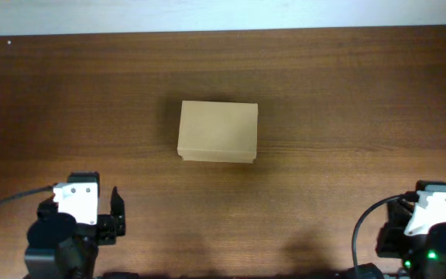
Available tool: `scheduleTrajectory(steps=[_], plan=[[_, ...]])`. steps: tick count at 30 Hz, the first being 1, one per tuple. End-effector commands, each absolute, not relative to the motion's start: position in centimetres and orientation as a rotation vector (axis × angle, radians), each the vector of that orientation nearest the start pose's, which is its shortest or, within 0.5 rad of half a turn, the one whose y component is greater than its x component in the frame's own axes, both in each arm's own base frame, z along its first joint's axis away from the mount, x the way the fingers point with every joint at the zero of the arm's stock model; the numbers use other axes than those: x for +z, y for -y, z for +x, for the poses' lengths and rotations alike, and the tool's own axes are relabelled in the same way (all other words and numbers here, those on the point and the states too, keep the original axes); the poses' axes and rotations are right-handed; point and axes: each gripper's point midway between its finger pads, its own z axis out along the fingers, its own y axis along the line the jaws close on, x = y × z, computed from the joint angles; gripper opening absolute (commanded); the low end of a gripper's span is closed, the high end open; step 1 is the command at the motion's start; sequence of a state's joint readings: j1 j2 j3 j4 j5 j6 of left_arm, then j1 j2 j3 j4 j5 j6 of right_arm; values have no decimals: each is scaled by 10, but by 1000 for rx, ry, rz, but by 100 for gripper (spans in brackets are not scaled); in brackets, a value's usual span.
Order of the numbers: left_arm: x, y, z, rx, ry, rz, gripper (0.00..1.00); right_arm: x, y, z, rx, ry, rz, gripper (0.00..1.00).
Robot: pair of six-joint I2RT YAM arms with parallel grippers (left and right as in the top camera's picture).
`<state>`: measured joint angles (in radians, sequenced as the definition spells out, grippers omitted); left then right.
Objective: Pack container
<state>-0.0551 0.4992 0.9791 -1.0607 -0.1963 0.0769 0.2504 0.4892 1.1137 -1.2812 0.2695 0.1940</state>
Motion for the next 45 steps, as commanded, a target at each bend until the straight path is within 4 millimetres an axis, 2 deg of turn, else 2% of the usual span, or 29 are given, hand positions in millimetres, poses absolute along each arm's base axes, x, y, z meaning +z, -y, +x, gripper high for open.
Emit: scheduleTrajectory(steps=[1, 2, 29, 32, 35, 38, 41, 43, 45], plan=[[264, -30, 187, 269, -2154, 8, 100, 276, 18, 152, -95, -2165, 148, 59], [263, -31, 187, 279, -2156, 7, 100, 276, 18, 154, -94, -2161, 148, 99], [261, -31, 186, 281, -2163, 6, 100, 273, 19, 154, -103, -2166, 145, 99], [261, -31, 186, 281, -2163, 7, 100, 272, 33, 156, -191, -2117, 186, 99], [261, -31, 186, 281, -2163, 7, 100, 270, 41, 165, -196, -2005, 266, 99], [261, -31, 186, 281, -2163, 7, 100, 263, 45, 179, -170, -1879, 327, 99], [261, -31, 186, 281, -2163, 7, 100, 247, 47, 194, -159, -1795, 355, 99], [261, -31, 186, 281, -2163, 7, 100, 231, 49, 201, -163, -1773, 368, 99], [261, -31, 186, 281, -2163, 7, 100, 207, 51, 209, -178, -1784, 380, 99]])
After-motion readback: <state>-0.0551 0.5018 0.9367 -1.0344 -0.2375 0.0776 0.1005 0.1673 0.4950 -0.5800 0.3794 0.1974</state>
